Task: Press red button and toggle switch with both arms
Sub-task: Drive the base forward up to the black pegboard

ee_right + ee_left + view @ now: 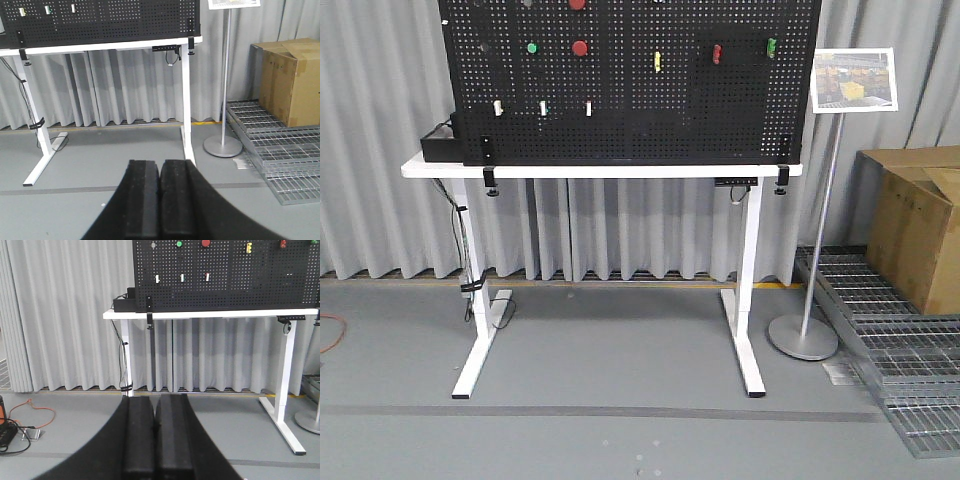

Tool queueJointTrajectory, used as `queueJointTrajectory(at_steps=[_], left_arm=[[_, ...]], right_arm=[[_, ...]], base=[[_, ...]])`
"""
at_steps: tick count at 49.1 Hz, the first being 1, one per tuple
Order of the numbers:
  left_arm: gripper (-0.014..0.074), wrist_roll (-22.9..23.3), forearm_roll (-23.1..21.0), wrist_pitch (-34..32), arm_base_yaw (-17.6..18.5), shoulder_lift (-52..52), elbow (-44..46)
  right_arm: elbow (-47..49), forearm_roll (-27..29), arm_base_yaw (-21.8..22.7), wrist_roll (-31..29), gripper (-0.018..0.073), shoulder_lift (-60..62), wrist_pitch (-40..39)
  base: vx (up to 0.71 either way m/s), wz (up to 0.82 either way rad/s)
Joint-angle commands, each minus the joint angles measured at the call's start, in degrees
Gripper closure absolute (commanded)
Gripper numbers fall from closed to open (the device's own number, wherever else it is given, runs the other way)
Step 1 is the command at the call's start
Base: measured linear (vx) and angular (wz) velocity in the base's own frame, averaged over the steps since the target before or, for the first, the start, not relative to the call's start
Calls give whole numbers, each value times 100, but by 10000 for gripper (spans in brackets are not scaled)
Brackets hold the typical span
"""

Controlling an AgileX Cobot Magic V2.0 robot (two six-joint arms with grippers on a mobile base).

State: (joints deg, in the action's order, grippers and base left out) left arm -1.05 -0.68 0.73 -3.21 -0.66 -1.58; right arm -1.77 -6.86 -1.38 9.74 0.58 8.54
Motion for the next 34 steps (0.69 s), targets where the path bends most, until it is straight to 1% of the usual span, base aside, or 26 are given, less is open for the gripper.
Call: queueJointTrajectory(at_steps=[1, 19, 34], left_arm=[[595, 19, -59, -486, -13, -104, -162], [595, 19, -59, -486, -13, -104, -162], [595, 19, -59, -486, -13, -104, -162]], right_arm=[[-59, -37, 40, -33, 562, 82, -468], [-59, -37, 40, -33, 562, 82, -468], [-59, -37, 40, -33, 562, 82, -468]], base=[[0, 0], [3, 0], [15, -2]])
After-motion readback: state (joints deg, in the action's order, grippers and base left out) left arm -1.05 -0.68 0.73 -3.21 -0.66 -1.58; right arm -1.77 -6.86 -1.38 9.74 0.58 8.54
